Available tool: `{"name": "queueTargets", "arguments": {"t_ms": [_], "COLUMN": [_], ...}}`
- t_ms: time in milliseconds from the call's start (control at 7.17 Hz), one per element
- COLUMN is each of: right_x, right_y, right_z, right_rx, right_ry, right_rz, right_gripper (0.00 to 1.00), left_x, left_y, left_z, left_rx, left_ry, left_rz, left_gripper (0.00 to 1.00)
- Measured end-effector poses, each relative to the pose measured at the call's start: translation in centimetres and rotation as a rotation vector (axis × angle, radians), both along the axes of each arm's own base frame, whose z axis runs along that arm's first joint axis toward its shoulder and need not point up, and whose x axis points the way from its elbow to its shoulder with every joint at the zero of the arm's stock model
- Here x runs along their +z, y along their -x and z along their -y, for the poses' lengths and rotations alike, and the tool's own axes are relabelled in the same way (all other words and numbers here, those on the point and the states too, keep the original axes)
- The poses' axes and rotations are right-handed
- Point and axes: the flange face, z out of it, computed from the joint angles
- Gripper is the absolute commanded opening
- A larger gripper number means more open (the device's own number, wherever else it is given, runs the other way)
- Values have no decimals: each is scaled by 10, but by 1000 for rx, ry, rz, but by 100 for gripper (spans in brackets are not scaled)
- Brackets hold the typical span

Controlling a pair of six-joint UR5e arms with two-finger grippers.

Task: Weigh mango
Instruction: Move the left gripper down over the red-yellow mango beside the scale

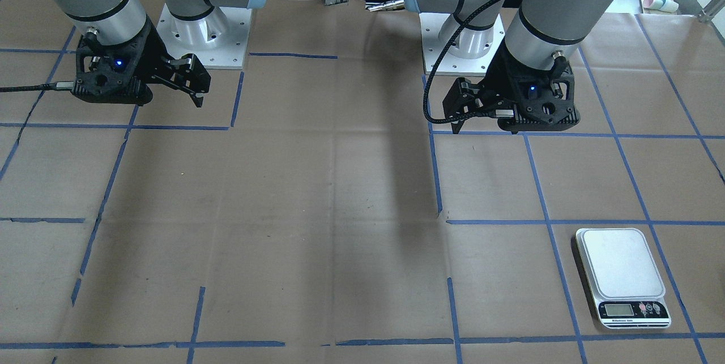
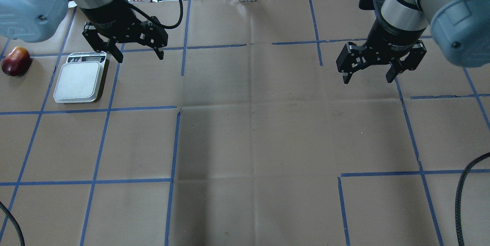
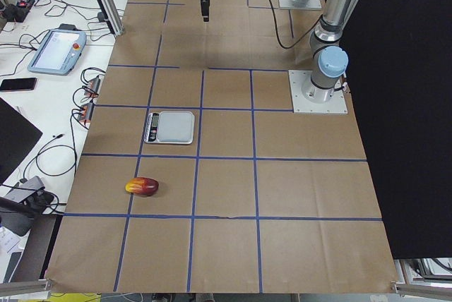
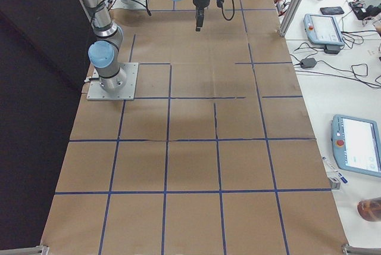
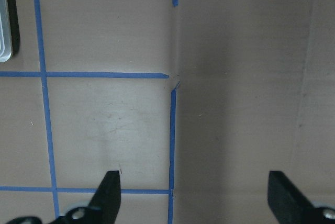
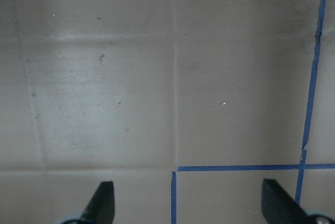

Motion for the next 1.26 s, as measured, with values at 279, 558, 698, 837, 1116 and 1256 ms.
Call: {"name": "queueTargets", "arguments": {"t_ms": [279, 558, 698, 837, 1116, 1256], "right_x": [0, 0, 0, 0, 0, 0], "right_y": [0, 0, 0, 0, 0, 0], "right_z": [0, 0, 0, 0, 0, 0], "right_rx": [0, 0, 0, 0, 0, 0], "right_ry": [0, 0, 0, 0, 0, 0], "right_rz": [0, 0, 0, 0, 0, 0], "right_gripper": [100, 100, 100, 100, 100, 100], "left_x": [1, 6, 8, 10, 13, 12], "left_y": [0, -4, -16, -43, -133, -195], "left_z": [2, 7, 12, 21, 48, 69], "left_rx": [0, 2, 14, 42, 86, 81], "left_ry": [5, 16, 23, 30, 47, 57], "left_rz": [1, 0, -4, -11, -19, -16], "left_gripper": [100, 100, 100, 100, 100, 100]}}
